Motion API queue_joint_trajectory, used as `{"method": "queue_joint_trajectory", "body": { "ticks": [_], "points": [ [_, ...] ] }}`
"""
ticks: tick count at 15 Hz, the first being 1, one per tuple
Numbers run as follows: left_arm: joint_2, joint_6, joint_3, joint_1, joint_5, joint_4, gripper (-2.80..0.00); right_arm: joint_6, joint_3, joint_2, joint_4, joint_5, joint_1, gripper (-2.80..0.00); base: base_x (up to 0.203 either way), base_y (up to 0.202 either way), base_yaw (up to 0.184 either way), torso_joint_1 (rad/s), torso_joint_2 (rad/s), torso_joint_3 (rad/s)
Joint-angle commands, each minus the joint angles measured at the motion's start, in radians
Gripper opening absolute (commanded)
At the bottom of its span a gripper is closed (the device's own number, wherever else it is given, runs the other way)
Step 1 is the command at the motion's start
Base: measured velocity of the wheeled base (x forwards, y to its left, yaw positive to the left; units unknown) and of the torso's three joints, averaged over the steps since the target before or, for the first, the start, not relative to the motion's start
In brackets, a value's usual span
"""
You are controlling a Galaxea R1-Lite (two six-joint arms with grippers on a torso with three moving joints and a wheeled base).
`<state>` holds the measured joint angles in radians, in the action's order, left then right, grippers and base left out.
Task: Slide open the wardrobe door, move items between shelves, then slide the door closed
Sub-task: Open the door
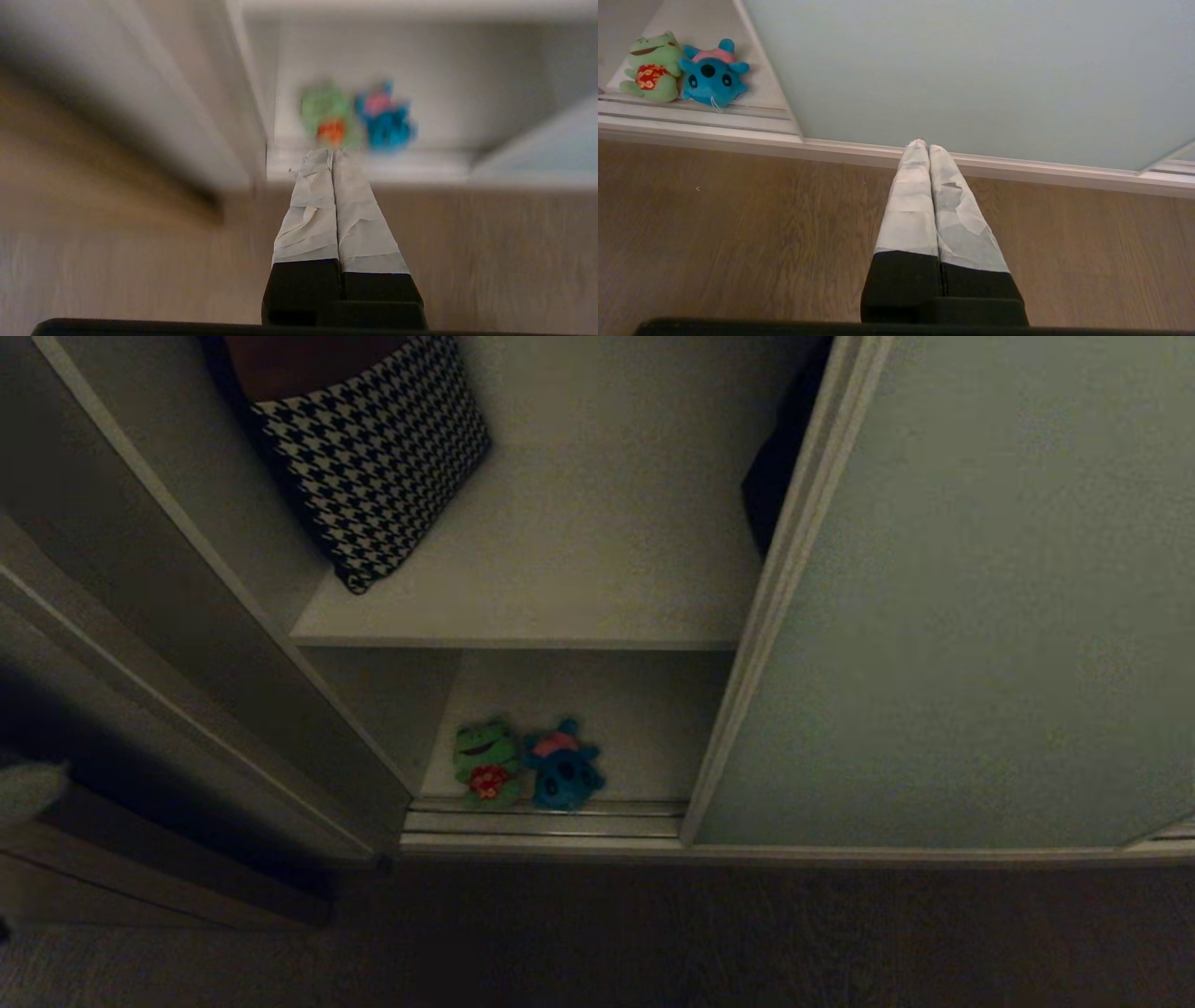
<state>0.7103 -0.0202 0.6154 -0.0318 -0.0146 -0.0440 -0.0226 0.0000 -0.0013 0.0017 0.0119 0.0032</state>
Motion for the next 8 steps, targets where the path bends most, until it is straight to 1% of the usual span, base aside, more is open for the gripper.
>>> {"method": "queue_joint_trajectory", "body": {
  "ticks": [1, 4, 6, 8],
  "points": [
    [-0.227, -0.005, -0.169, 0.033, -0.024, -0.003, -2.8, 0.0, 0.0, -0.002, 0.0, 0.0, 0.0, -2.8, 0.0, 0.0, 0.0, 0.0, 0.0, 0.0],
    [-0.424, -0.028, -0.374, 0.055, -0.05, -0.01, -2.8, 0.0, 0.0, -0.001, 0.0, 0.0, 0.001, -2.8, 0.0, 0.0, 0.0, 0.0, 0.0, 0.0],
    [-0.474, -0.048, -0.501, 0.06, -0.051, -0.003, -2.8, 0.0, 0.0, -0.002, 0.0, 0.0, 0.001, -2.8, 0.0, 0.0, 0.0, 0.0, 0.0, 0.0],
    [-0.53, -0.054, -0.574, 0.06, -0.046, 0.029, -2.8, 0.0, 0.0, -0.001, 0.0, 0.0, 0.001, -2.8, 0.0, 0.0, 0.0, 0.0, 0.0, 0.0]
  ]
}}
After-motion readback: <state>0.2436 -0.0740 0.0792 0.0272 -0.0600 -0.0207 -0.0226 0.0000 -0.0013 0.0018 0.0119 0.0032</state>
